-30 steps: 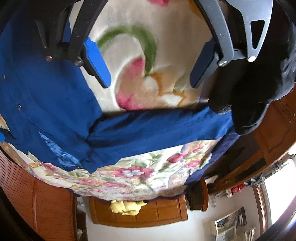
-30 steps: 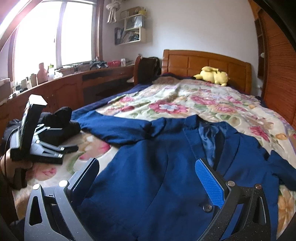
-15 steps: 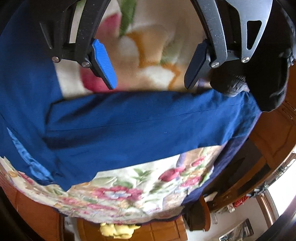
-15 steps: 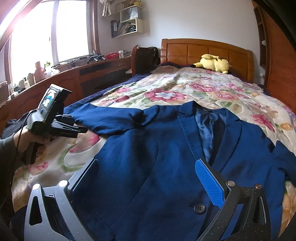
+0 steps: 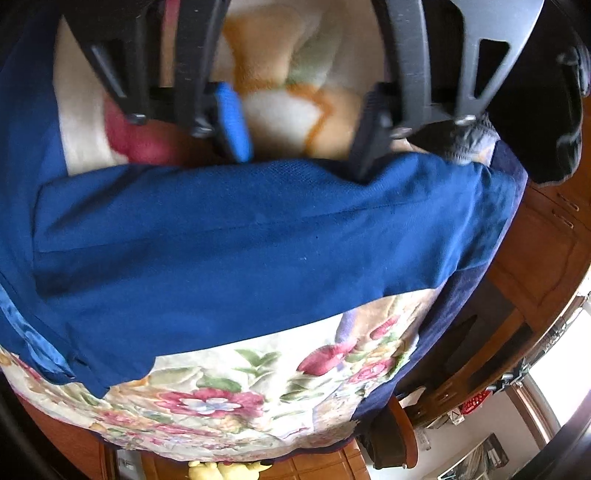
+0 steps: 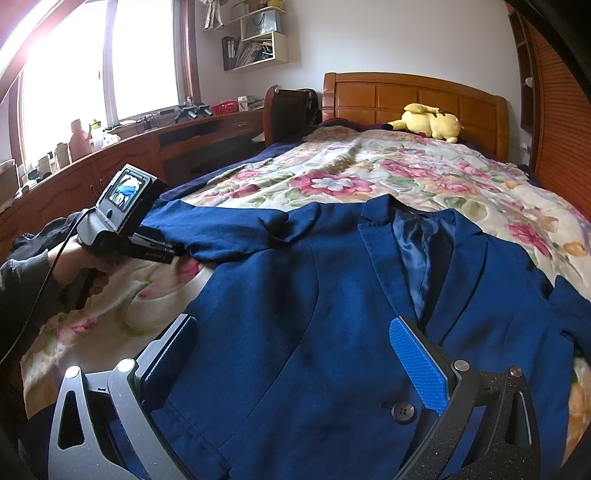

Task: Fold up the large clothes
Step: 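Move the left gripper to the jacket sleeve cuff and close on it, then lift the sleeve with the left gripper, lay it across the jacket front, open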

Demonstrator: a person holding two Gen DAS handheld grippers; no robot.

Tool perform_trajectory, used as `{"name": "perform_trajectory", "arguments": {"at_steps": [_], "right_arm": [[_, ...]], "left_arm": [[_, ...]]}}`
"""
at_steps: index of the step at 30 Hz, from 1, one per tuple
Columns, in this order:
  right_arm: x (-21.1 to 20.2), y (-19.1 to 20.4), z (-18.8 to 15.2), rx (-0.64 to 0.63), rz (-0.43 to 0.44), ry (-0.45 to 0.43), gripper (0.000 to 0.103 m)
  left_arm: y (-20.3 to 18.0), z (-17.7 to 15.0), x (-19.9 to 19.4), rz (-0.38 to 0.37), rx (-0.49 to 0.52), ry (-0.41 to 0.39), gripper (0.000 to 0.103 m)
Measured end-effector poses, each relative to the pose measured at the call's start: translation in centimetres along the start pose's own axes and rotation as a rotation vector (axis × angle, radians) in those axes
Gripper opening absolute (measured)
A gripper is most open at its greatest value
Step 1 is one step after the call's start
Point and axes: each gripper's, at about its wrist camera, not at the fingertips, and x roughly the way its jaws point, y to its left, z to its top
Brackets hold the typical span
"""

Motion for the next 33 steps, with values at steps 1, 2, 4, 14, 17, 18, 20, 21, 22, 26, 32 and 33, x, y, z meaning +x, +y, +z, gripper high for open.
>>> {"name": "perform_trajectory", "arguments": {"at_steps": [1,2,4,14,17,18,20,21,22,26,32,33], "right_arm": [[0.0,-0.1,0.0,0.001,0.0,-0.002,0.103],[0.0,-0.2,0.0,0.003,0.001,-0.004,0.103],[0.2,-0.3,0.0,0.005,0.001,-0.004,0.103],[-1.5,-1.6,0.6,0.046,0.0,-0.048,0.103],[-2.6,-2.6,0.8,0.068,-0.009,-0.074,0.103],[-2.9,-3.0,0.8,0.076,-0.015,-0.083,0.103],[-3.5,-3.7,0.9,0.09,-0.024,-0.096,0.103],[-3.7,-4.1,0.9,0.097,-0.027,-0.101,0.103],[-3.9,-4.4,1.0,0.105,-0.031,-0.103,0.103],[-4.5,-5.6,0.9,0.127,-0.053,-0.114,0.103],[-4.1,-5.6,0.8,0.146,-0.047,-0.115,0.103],[-4.0,-5.4,0.8,0.146,-0.045,-0.112,0.103]], "left_arm": [[0.0,0.1,0.1,0.0,0.008,0.0,0.031],[0.1,0.1,0.2,0.003,0.01,-0.004,0.015],[0.3,0.3,-0.3,0.017,0.001,-0.029,0.006],[-1.0,2.8,-8.2,-0.017,-0.017,-0.22,0.001],[-2.6,3.7,-10.9,-0.044,0.002,-0.267,0.001],[-3.4,3.9,-11.8,-0.059,0.015,-0.28,0.001],[-4.9,4.5,-13.4,-0.087,0.032,-0.305,0.001],[-6.0,4.7,-14.5,-0.104,0.044,-0.321,0.001],[-6.7,4.9,-15.1,-0.117,0.052,-0.331,0.001],[-9.6,5.0,-17.7,-0.176,0.087,-0.362,0.001],[-12.1,3.7,-20.1,-0.268,0.06,-0.367,0.008],[-12.5,3.3,-20.4,-0.285,0.053,-0.375,0.018]]}}
